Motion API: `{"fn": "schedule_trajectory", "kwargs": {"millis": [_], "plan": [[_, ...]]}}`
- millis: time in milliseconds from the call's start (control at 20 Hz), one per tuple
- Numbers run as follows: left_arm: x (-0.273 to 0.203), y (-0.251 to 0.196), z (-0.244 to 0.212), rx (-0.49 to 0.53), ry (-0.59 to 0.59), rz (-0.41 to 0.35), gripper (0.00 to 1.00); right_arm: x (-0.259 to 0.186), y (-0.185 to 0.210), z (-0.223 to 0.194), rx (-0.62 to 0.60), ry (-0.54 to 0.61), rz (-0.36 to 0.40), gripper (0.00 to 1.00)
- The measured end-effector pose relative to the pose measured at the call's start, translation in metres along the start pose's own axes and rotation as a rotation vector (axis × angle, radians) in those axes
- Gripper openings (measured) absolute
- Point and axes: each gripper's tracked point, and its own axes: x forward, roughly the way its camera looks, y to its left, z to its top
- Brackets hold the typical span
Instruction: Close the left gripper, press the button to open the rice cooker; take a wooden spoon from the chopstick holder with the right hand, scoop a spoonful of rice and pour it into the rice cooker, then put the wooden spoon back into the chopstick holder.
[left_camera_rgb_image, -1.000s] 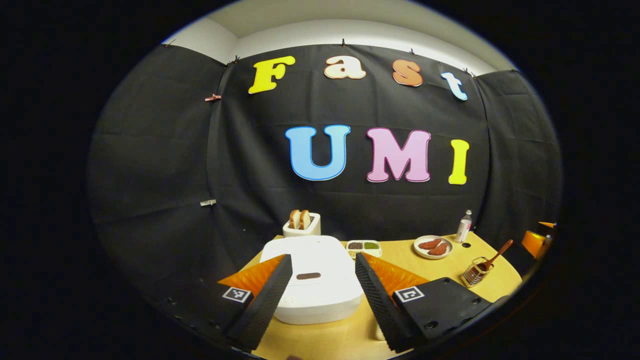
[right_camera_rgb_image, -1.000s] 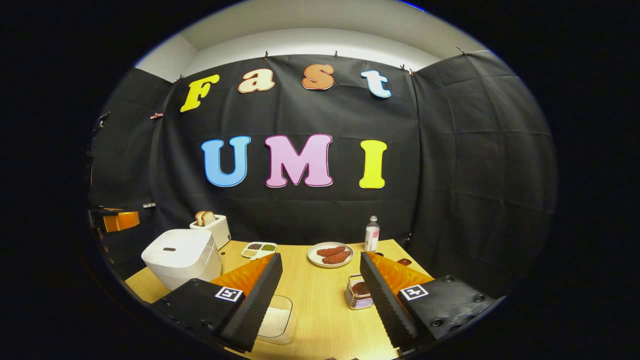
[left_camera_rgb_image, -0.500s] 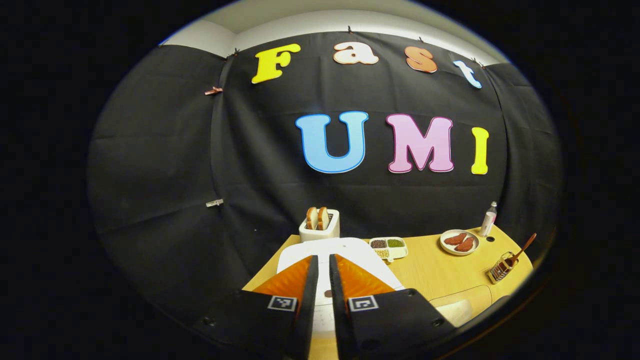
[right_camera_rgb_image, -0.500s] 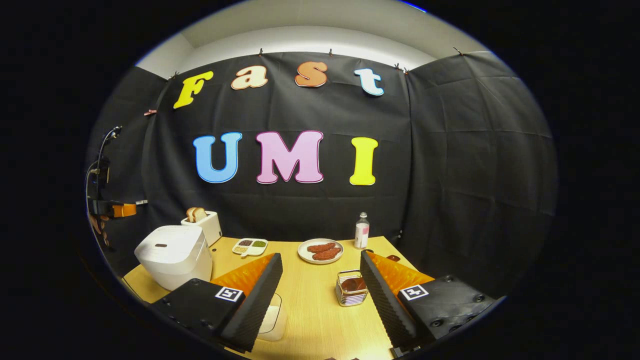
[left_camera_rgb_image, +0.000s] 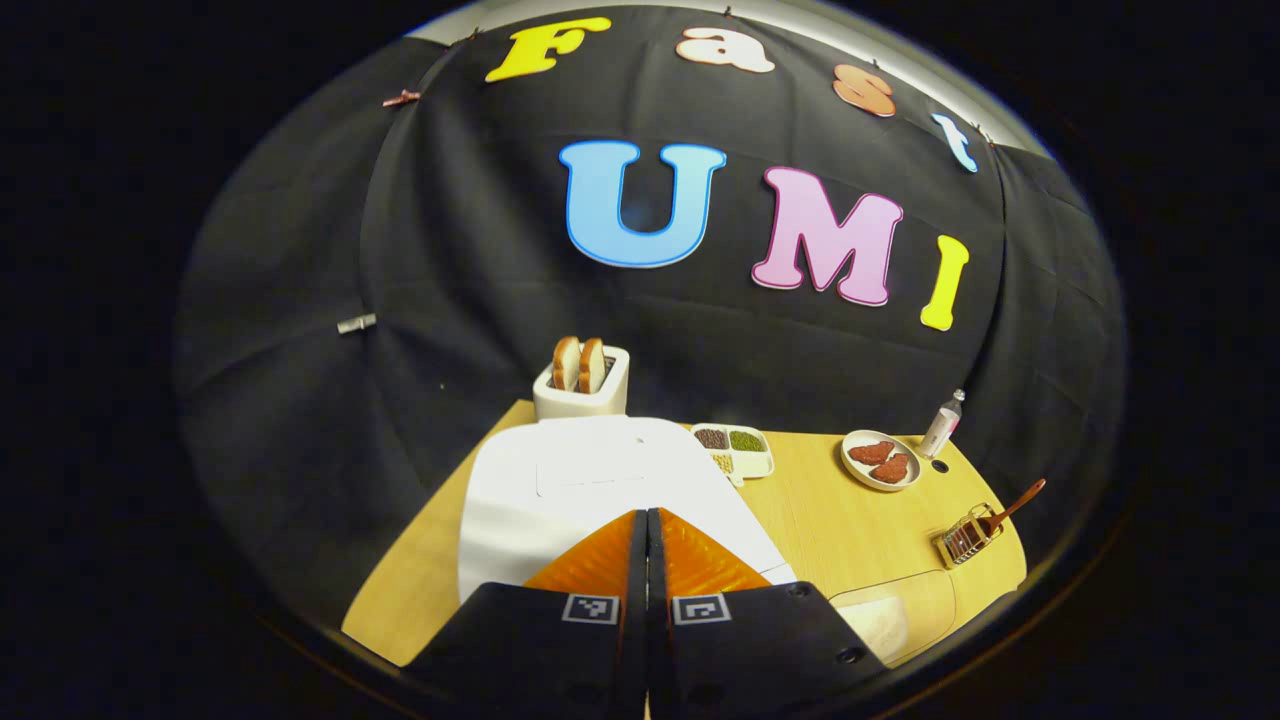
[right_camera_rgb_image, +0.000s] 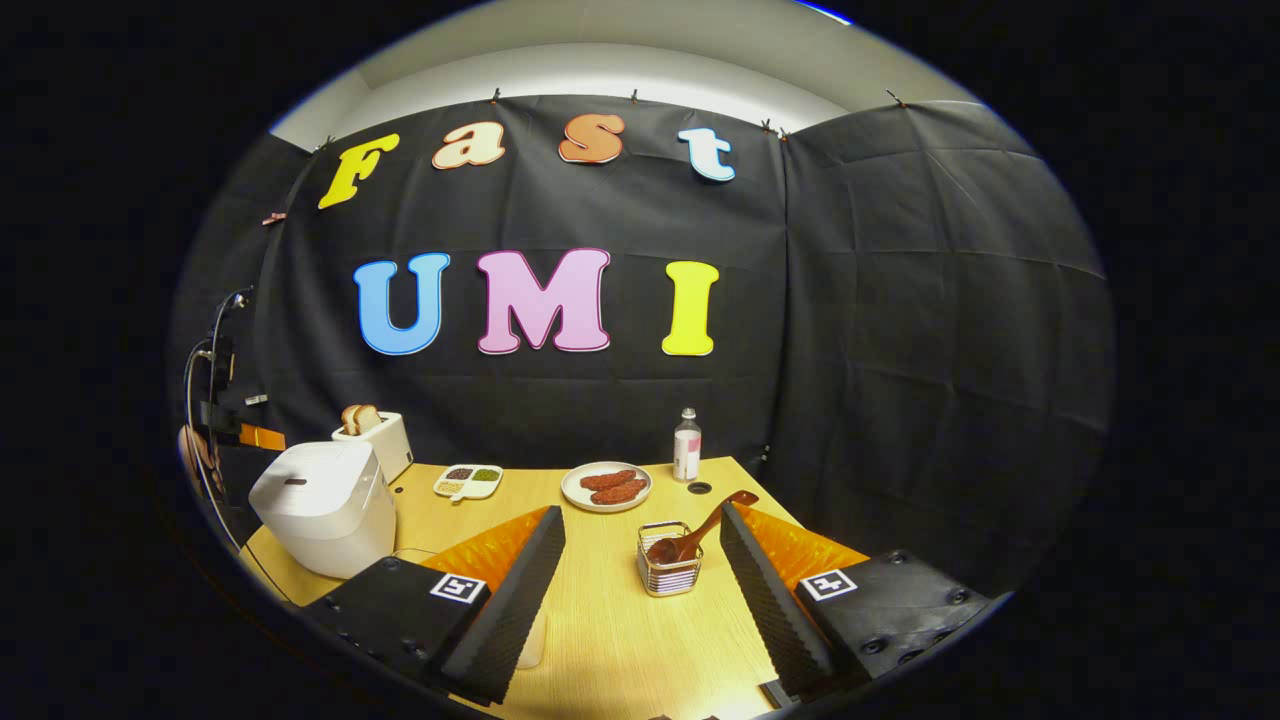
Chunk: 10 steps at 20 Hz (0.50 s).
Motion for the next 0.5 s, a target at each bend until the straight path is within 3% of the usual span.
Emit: {"fn": "schedule_trajectory", "kwargs": {"millis": [250,500], "plan": [[0.023,0.007,-0.031,-0.070,0.108,0.010,0.06,-0.003,-0.011,-0.006,0.010,0.013,-0.030,0.98],[0.024,0.006,-0.038,-0.075,0.119,0.001,0.06,-0.002,-0.018,-0.009,0.026,0.021,-0.043,0.98]]}}
